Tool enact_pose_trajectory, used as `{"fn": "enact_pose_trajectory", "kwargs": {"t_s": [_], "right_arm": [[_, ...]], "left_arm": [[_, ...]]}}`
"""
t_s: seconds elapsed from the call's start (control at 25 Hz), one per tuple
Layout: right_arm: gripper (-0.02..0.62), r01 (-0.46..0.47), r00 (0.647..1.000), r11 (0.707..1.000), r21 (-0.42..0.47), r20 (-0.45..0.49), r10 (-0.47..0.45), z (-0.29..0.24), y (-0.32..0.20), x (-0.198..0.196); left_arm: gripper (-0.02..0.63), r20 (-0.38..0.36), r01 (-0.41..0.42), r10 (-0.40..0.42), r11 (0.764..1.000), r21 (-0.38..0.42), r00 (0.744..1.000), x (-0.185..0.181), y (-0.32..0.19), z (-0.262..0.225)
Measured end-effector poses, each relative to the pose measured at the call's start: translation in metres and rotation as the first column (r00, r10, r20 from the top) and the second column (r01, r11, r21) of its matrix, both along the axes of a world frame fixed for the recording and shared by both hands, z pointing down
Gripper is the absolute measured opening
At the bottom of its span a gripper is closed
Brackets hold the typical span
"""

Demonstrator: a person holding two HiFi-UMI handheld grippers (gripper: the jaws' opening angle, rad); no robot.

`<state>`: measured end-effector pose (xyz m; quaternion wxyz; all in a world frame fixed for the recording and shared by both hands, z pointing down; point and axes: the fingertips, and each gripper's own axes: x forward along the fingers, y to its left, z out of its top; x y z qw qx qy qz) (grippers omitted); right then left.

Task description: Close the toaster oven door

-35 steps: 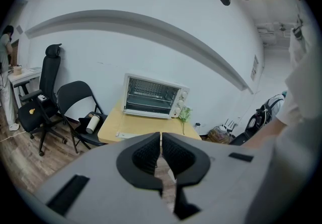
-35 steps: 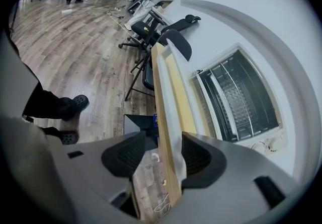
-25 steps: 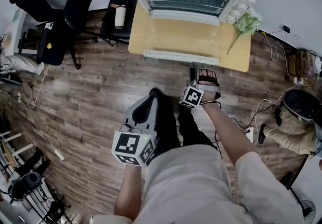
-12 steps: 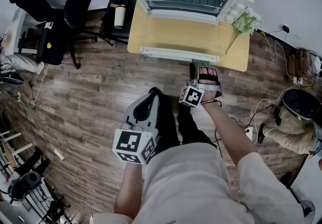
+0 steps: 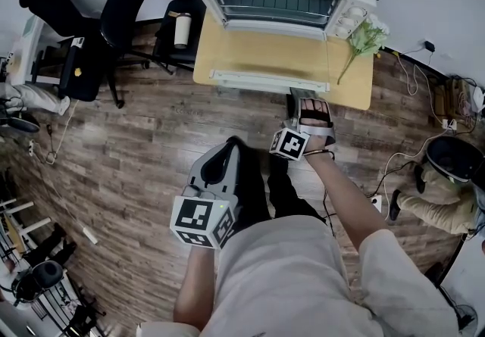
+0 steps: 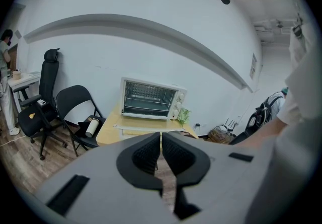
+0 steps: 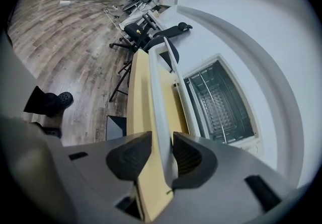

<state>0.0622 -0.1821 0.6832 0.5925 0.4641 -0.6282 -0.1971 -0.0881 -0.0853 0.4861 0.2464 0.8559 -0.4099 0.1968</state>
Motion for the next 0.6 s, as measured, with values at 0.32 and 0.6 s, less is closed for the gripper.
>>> {"fn": "enact_pose_trajectory", "kwargs": {"t_s": [0.32,0.6], "right_arm": [[0.092,-0.006,1.0,1.0,0.02,-0.013,0.006,-0.012,-0.002,0.008],[0.086,-0.002,1.0,1.0,0.016,-0.017,0.003,-0.023,-0.001,0.011]], "left_arm": [[0.014,-0.008,0.006,-0.006,1.0,0.02,1.0,0.002,0.006,-0.008],[0.014,-0.01,0.011,-0.011,0.999,0.036,1.0,0.006,0.018,-0.015]]}}
